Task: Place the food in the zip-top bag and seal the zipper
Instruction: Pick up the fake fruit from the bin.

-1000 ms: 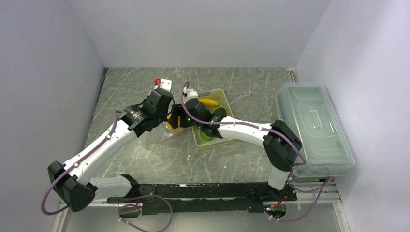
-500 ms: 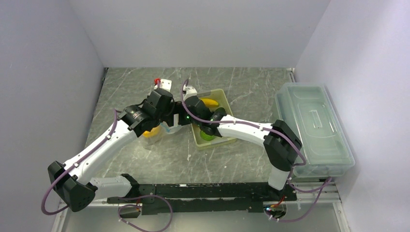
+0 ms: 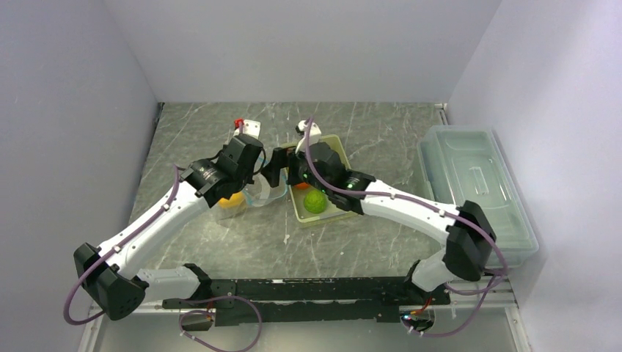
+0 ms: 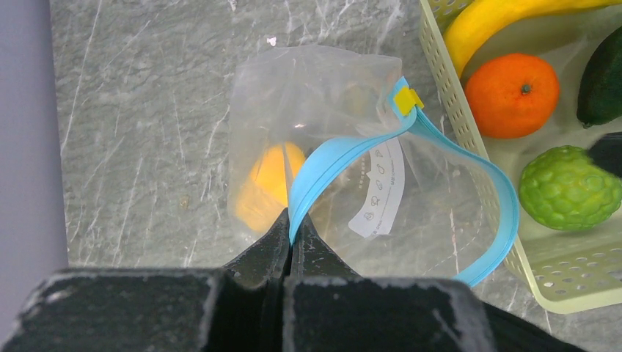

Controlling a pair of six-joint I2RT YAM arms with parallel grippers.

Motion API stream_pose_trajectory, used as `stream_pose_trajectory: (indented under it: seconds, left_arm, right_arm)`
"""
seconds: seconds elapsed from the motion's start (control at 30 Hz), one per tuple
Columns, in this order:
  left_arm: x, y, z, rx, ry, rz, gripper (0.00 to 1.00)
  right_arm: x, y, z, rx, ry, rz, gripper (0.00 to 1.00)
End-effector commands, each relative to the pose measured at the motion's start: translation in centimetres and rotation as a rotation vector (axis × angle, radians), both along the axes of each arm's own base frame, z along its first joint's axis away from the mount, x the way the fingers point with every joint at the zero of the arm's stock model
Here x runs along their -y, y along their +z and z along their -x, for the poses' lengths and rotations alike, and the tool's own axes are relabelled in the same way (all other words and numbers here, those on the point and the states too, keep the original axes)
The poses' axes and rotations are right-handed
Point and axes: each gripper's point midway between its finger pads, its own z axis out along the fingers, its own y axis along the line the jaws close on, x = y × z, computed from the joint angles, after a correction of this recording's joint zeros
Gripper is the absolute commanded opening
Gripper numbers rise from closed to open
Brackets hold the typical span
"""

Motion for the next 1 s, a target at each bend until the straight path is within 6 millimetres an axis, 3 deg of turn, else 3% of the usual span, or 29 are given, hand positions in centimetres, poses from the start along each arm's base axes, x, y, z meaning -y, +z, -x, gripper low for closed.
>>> stream_pose_trajectory:
  seconds: [0.0, 0.07, 0.37, 0.63, 0.77, 0.97]
  left_arm:
    - [-0.3, 1.1, -0.3, 0.03, 0.012, -0.003, 0.0]
    - [-0.3, 1.1, -0.3, 0.03, 0.012, -0.005, 0.0]
    - [-0.3, 1.2, -0.3, 0.033, 0.008, -0.003, 0.0]
    - [-0.1, 1.2, -0.3, 0.031, -0.001, 0.0, 0.0]
    - [-0.1, 1.0, -0.3, 0.024, -0.003, -0.004, 0.0]
    - [-0.2, 1.0, -0.3, 0.024, -0.001, -0.011, 0.0]
  right_arm:
    - [3.3, 1.3, -0.5, 0.069, -0.08, 0.038, 1.0]
    - [4.6, 1.6, -0.5, 0.084, -0.112, 0.05, 1.0]
    - [10.6, -1.6, -1.8, -0.035, -0.254, 0.18, 1.0]
    - [14.2, -6.4, -2.2, -0.197, -0.246, 0.174, 1.0]
    - [15.4, -8.0, -1.8, -0.195, -0.268, 0.216, 1.0]
    - [15.5, -9.6, -1.4, -0.222, -0.25, 0.258, 0.97]
